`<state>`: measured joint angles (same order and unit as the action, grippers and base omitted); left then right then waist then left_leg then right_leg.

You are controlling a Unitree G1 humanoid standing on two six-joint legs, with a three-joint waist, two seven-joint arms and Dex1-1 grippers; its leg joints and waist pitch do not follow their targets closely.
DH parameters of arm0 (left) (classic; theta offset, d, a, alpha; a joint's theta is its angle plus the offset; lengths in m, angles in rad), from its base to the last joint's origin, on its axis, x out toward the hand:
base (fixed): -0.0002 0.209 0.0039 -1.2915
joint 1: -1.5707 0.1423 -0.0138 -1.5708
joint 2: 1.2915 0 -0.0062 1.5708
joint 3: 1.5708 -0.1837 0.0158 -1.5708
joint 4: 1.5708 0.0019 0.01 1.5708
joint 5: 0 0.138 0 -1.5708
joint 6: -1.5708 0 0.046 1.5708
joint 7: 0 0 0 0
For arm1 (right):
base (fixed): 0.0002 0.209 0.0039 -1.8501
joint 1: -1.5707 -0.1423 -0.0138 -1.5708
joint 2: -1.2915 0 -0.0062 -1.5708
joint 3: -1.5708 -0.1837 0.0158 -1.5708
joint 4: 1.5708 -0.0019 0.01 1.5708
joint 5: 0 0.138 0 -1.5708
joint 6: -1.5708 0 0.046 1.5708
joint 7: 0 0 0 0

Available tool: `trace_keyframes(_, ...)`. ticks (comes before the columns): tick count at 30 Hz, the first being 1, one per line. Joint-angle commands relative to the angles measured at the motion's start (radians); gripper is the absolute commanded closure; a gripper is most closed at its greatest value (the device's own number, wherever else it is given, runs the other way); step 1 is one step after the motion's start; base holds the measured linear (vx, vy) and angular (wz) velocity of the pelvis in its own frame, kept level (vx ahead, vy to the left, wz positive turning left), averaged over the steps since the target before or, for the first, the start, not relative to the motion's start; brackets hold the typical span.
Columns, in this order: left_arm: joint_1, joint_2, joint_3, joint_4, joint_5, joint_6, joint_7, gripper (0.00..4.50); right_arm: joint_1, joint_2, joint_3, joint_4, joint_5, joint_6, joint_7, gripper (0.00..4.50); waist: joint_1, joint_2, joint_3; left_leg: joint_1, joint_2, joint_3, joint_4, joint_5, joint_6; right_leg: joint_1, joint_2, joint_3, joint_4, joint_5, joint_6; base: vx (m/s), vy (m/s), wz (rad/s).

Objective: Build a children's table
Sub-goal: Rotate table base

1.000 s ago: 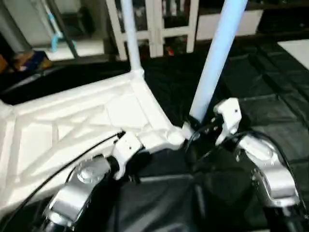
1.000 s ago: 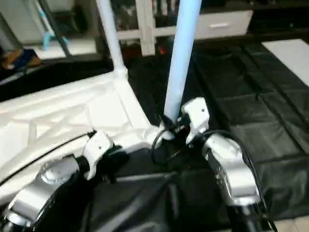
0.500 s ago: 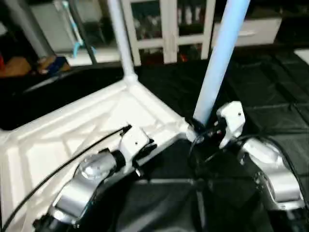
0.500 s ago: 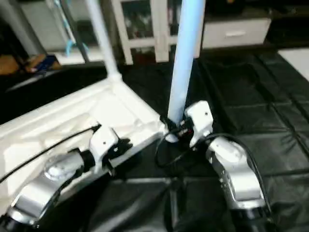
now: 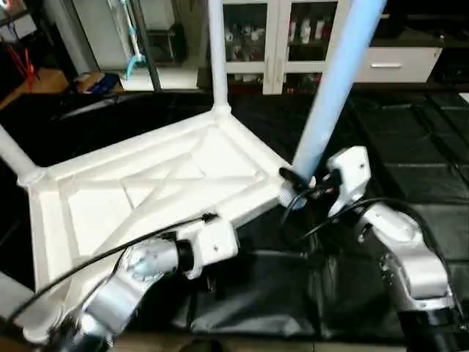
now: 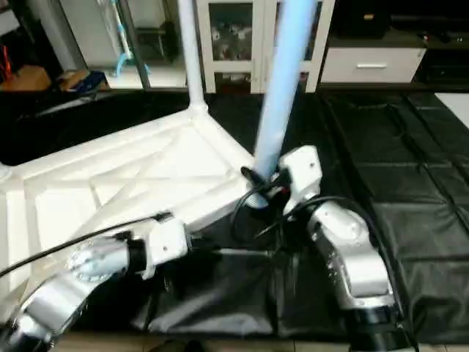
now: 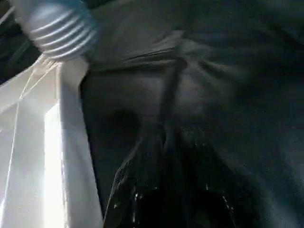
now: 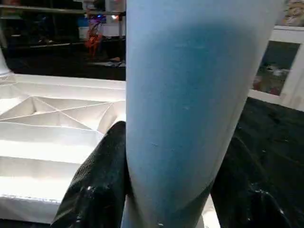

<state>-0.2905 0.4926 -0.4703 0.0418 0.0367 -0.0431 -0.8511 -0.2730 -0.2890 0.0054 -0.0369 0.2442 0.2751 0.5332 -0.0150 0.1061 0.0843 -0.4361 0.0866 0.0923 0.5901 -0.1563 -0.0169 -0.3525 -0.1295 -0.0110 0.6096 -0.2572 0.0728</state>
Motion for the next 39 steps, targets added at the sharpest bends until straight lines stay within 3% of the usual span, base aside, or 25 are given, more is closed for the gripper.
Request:
trace_keyframes(1, -0.024, 0.002, 0.024, 0.03, 0.006, -0.02, -0.011, 3.82, 0.0, 0.0, -0.018, -0.035, 0.023, 0.01, -0.006, 2.63, 0.002, -0.005, -0.05, 0.057, 0.079, -0.031, -0.123, -0.879, -0.178, -0.019, -0.007, -0.009, -0.08, -0.446, -0.114, -0.086, 0.015, -0.02)
trace_keyframes(2, -0.024, 0.002, 0.024, 0.03, 0.006, -0.02, -0.011, 3.82, 0.0, 0.0, -0.018, -0.035, 0.023, 0.01, -0.006, 2.63, 0.004, -0.008, -0.05, 0.05, 0.077, -0.025, -0.132, -0.893, -0.178, -0.011, -0.004, -0.014, -0.073, -0.486, -0.114, -0.09, 0.01, -0.06)
trace_keyframes(4, -0.047, -0.033, 0.095, 0.037, -0.029, 0.091, 0.063, 3.82, 0.008, 0.002, -0.034, -0.058, 0.039, 0.017, -0.01, 2.63, 0.013, 0.01, -0.049, 0.042, 0.071, 0.0, -0.154, -0.892, -0.187, -0.006, 0.009, -0.023, -0.052, -0.509, -0.117, -0.078, 0.003, -0.07)
trace_keyframes(5, -0.057, -0.052, 0.134, 0.035, -0.048, 0.162, 0.108, 3.55, 0.013, 0.001, -0.041, -0.069, 0.046, 0.02, -0.01, 2.63, 0.024, -0.011, -0.059, 0.051, 0.065, 0.022, -0.147, -0.823, -0.174, -0.013, 0.008, -0.02, -0.062, -0.545, -0.118, -0.095, -0.016, 0.02)
trace_keyframes(6, -0.06, -0.081, 0.186, 0.031, -0.088, 0.239, 0.156, 3.55, 0.019, -0.003, -0.046, -0.079, 0.054, 0.025, -0.009, 2.63, 0.016, -0.034, -0.048, 0.15, 0.031, 0.018, 0.028, -0.649, -0.13, -0.105, -0.066, -0.011, -0.194, -0.728, -0.118, -0.153, 0.037, -0.08)
trace_keyframes(7, -0.06, -0.103, 0.227, 0.03, -0.124, 0.302, 0.195, 3.45, 0.024, -0.007, -0.051, -0.086, 0.061, 0.029, -0.007, 2.63, -0.015, -0.057, -0.019, 0.142, -0.004, -0.048, 0.191, -0.241, -0.052, -0.101, -0.161, -0.021, -0.254, -0.881, -0.119, -0.153, 0.037, -0.08)
trace_keyframes(8, -0.058, -0.104, 0.231, 0.03, -0.126, 0.314, 0.201, 3.35, 0.026, -0.009, -0.051, -0.087, 0.061, 0.031, -0.006, 2.63, -0.014, -0.022, 0.002, 0.101, 0.01, -0.07, 0.207, -0.181, -0.07, -0.06, -0.181, -0.041, -0.234, -0.902, -0.118, -0.103, 0.165, -0.52)
trace_keyframes(9, -0.038, -0.126, 0.264, 0.025, -0.152, 0.419, 0.25, 3.35, 0.037, -0.023, -0.05, -0.091, 0.062, 0.041, 0.006, 2.63, -0.068, 0.003, 0.023, 0.037, 0.042, -0.094, 0.071, -0.611, -0.17, 0.018, -0.103, -0.208, -0.14, -0.814, -0.022, 0.016, 0.227, -0.53)
trace_keyframes(10, -0.038, -0.126, 0.264, 0.025, -0.152, 0.419, 0.25, 3.23, 0.037, -0.023, -0.05, -0.091, 0.062, 0.041, 0.006, 2.63, -0.066, 0.058, -0.003, 0.014, 0.043, -0.097, -0.048, -0.906, -0.207, 0.104, -0.028, -0.196, -0.007, -0.514, -0.046, 0.016, 0.227, -0.53)
trace_keyframes(11, -0.034, -0.134, 0.272, 0.035, -0.156, 0.437, 0.259, 3.08, 0.04, -0.028, -0.05, -0.091, 0.06, 0.044, 0.011, 2.63, -0.031, 0.054, 0.012, -0.059, 0.015, -0.068, -0.189, -1.288, -0.259, 0.129, 0.059, -0.184, 0.104, -0.019, -0.088, -0.065, 0.155, -0.07)
trace_keyframes(12, -0.031, -0.148, 0.279, 0.049, -0.169, 0.464, 0.263, 3.04, 0.042, -0.031, -0.049, -0.089, 0.058, 0.045, 0.015, 2.63, -0.032, 0.055, 0.007, -0.014, 0.064, -0.084, -0.189, -1.263, -0.19, 0.124, 0.049, -0.14, 0.128, 0.011, -0.095, -0.146, 0.015, -0.06)
trace_keyframes(13, -0.031, -0.15, 0.28, 0.051, -0.17, 0.467, 0.264, 2.98, 0.042, -0.031, -0.049, -0.088, 0.058, 0.045, 0.015, 2.63, -0.026, 0.041, -0.022, -0.006, 0.068, -0.087, -0.165, -1.149, -0.177, 0.15, 0.03, -0.101, 0.111, -0.072, -0.104, -0.146, 0.015, -0.06)
trace_keyframes(14, -0.032, -0.162, 0.285, 0.066, -0.172, 0.482, 0.268, 2.89, 0.042, -0.032, -0.049, -0.086, 0.058, 0.044, 0.016, 2.63, -0.036, -0.022, -0.066, 0.055, 0.069, -0.089, -0.095, -0.784, -0.17, 0.096, -0.04, -0.013, 0.045, -0.46, -0.104, -0.071, -0.037, -0.19)
trace_keyframes(15, -0.036, -0.17, 0.288, 0.081, -0.166, 0.492, 0.279, 2.78, 0.04, -0.033, -0.049, -0.083, 0.057, 0.044, 0.017, 2.63, -0.046, -0.062, -0.078, 0.081, 0.063, -0.079, -0.012, -0.533, -0.133, 0.059, -0.109, 0.013, -0.044, -0.613, -0.134, -0.077, -0.015, -0.1)
trace_keyframes(16, -0.042, -0.182, 0.294, 0.09, -0.154, 0.502, 0.296, 2.68, 0.036, -0.034, -0.05, -0.081, 0.059, 0.047, 0.016, 2.63, -0.037, -0.071, -0.073, 0.043, 0.018, -0.058, 0.077, -0.058, -0.003, 0.067, -0.103, 0.047, -0.118, -0.588, -0.158, -0.077, -0.015, -0.1)
trace_keyframes(17, -0.051, -0.207, 0.317, 0.082, -0.147, 0.497, 0.338, 2.61, 0.03, -0.036, -0.05, -0.084, 0.064, 0.054, 0.016, 2.63, -0.02, -0.044, -0.042, 0.023, 0.043, -0.048, 0.05, 0.046, 0.047, 0.06, -0.093, 0.017, -0.117, -0.543, -0.195, -0.129, -0.007, -0.09)
trace_keyframes(18, -0.046, -0.231, 0.339, 0.057, -0.169, 0.482, 0.361, 2.61, 0.031, -0.037, -0.05, -0.09, 0.067, 0.058, 0.016, 2.63, -0.013, -0.003, -0.051, 0.041, 0.087, -0.059, 0.007, -0.026, 0.036, 0.051, -0.06, -0.01, -0.086, -0.47, -0.233, -0.116, 0.022, 0.06)
trace_keyframes(20, -0.041, -0.247, 0.354, 0.033, -0.187, 0.486, 0.378, 2.5, 0.034, -0.038, -0.049, -0.097, 0.07, 0.061, 0.015, 2.63, -0.039, 0.004, -0.044, 0.051, 0.135, -0.062, -0.05, -0.373, 0.013, 0.011, -0.001, -0.019, -0.039, -0.281, -0.264, -0.107, 0.037, 0.11)
trace_keyframes(23, 0.08, -0.336, 0.389, -0.113, -0.172, 0.414, 0.533, 2.5, 0.071, -0.036, -0.04, -0.12, 0.019, 0.052, -0.041, 2.63, -0.041, 0.004, -0.041, 0.029, 0.123, -0.045, -0.064, -0.518, -0.009, 0.02, -0.024, -0.018, -0.043, -0.223, -0.262, -0.066, 0.057, -0.03)
trace_keyframes(24, 0.129, -0.363, 0.392, -0.153, -0.15, 0.392, 0.583, 2.5, 0.083, -0.03, -0.042, -0.131, -0.003, 0.034, -0.067, 2.63, -0.038, -0.014, -0.042, 0.03, 0.118, -0.034, -0.06, -0.534, -0.012, 0.018, -0.032, -0.013, -0.057, -0.301, -0.245, 0.0, 0.0, 0.0)
trace_keyframes(29, 0.315, -0.473, 0.386, -0.291, -0.122, 0.296, 0.702, 2.5, 0.123, 0.011, -0.038, -0.169, -0.029, -0.011, -0.121, 2.63, -0.025, -0.02, -0.049, 0.025, 0.124, -0.015, -0.066, -0.414, 0.012, 0.014, -0.032, -0.008, -0.07, -0.312, -0.205, 0.0, 0.0, 0.0)
trace_keyframes(31, 0.348, -0.5, 0.382, -0.302, -0.107, 0.273, 0.74, 2.5, 0.129, 0.022, -0.02, -0.154, -0.03, -0.031, -0.11, 2.63, -0.023, -0.055, -0.048, 0.022, 0.133, -0.004, -0.071, -0.409, 0.026, 0.008, -0.029, -0.007, -0.073, -0.254, -0.218, 0.0, 0.0, 0.0)
trace_keyframes(35, 0.369, -0.508, 0.36, -0.295, -0.063, 0.25, 0.785, 2.5, 0.11, 0.024, 0.015, -0.119, -0.053, -0.056, -0.105, 2.63, -0.004, -0.051, -0.059, 0.025, 0.134, 0.002, -0.069, -0.327, 0.033, 0.011, -0.025, -0.007, -0.065, -0.138, -0.216, 0.0, 0.0, 0.0)
trace_keyframes(36, 0.36, -0.513, 0.363, -0.29, -0.044, 0.256, 0.812, 2.5, 0.095, 0.03, 0.017, -0.113, -0.045, -0.05, -0.101, 2.63, 0.001, -0.07, -0.062, 0.026, 0.136, 0.006, -0.069, -0.287, 0.04, 0.012, -0.021, -0.008, -0.064, -0.061, -0.215, 0.0, 0.0, 0.0)
trace_keyframes(39, 0.302, -0.511, 0.38, -0.273, -0.011, 0.258, 0.851, 2.5, 0.042, 0.045, 0.011, -0.068, -0.043, -0.049, -0.111, 2.63, -0.001, -0.049, -0.069, 0.055, 0.174, -0.029, -0.082, -0.253, -0.009, 0.008, 0.024, -0.034, -0.029, 0.071, -0.236, 0.0, 0.0, 0.0)
